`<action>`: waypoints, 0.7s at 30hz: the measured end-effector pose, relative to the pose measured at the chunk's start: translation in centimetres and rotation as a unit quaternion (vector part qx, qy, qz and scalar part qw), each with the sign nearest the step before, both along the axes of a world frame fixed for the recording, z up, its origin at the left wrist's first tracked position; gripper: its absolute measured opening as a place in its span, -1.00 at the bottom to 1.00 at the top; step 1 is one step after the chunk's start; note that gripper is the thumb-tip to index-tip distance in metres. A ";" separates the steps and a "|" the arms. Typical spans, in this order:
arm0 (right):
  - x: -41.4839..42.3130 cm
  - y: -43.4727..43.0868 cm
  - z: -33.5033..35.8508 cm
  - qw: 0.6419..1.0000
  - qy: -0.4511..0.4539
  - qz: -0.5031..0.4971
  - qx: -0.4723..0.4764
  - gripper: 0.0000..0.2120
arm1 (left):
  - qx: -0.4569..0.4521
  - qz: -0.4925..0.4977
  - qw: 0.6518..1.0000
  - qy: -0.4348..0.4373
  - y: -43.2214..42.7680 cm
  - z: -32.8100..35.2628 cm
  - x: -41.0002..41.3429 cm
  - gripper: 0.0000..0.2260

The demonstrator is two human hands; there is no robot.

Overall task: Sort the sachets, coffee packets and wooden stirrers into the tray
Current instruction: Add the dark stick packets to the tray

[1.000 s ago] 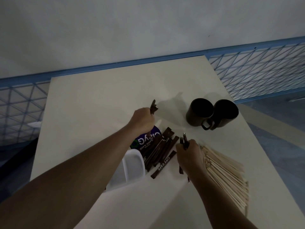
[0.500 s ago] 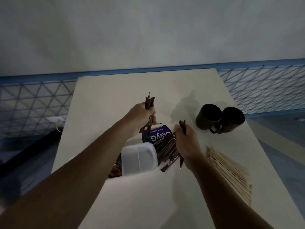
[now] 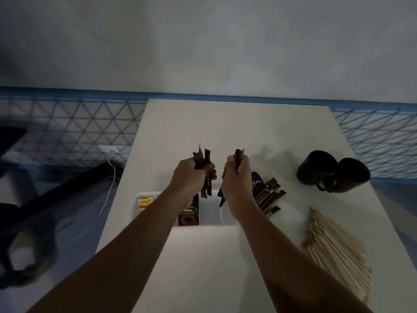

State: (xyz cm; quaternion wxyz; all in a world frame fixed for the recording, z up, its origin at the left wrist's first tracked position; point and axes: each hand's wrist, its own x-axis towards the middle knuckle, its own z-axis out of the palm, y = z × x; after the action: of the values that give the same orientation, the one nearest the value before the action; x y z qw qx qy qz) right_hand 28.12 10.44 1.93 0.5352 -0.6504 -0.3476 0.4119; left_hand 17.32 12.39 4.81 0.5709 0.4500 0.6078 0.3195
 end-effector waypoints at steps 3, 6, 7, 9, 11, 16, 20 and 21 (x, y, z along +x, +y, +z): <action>-1.5 -0.6 -1.0 0.999 -0.033 0.014 0.012 -0.84 | 0.016 0.025 0.998 0.047 -1.0 -1.4 -0.5 -0.93; -2.4 -1.3 -2.1 0.998 -0.057 0.029 0.014 -0.84 | 0.030 0.035 0.993 0.109 -2.0 -1.9 -0.4 -0.92; -2.8 -1.5 -2.5 0.998 -0.057 0.035 0.011 -0.86 | 0.036 0.031 0.991 0.126 -2.2 -2.1 -0.5 -0.89; -2.8 -1.9 -3.1 0.997 -0.060 0.045 -0.001 -0.84 | 0.058 0.015 0.985 0.165 -2.3 -2.2 -0.1 -0.84; -2.7 -2.4 -3.2 0.996 -0.074 0.050 -0.019 -0.72 | 0.072 0.002 0.978 0.195 -2.3 -2.2 0.0 -0.82; -2.4 -3.0 -3.6 0.997 -0.060 0.032 -0.019 -0.66 | 0.062 0.013 0.981 0.181 -2.0 -2.6 0.2 -0.81; -2.8 -3.2 -4.1 0.999 0.025 0.013 -0.036 -0.73 | 0.065 0.017 0.979 0.192 -1.7 -2.9 0.3 -0.81; -2.8 -3.3 -4.1 0.999 0.030 0.021 -0.036 -0.79 | 0.066 0.018 0.979 0.192 -1.7 -3.0 0.3 -0.81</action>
State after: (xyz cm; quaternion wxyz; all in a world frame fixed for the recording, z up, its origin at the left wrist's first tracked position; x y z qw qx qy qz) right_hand 25.31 7.17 -2.22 0.5129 -0.6493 -0.3297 0.4546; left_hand 17.58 10.70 1.84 0.4066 0.5288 0.6915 0.2771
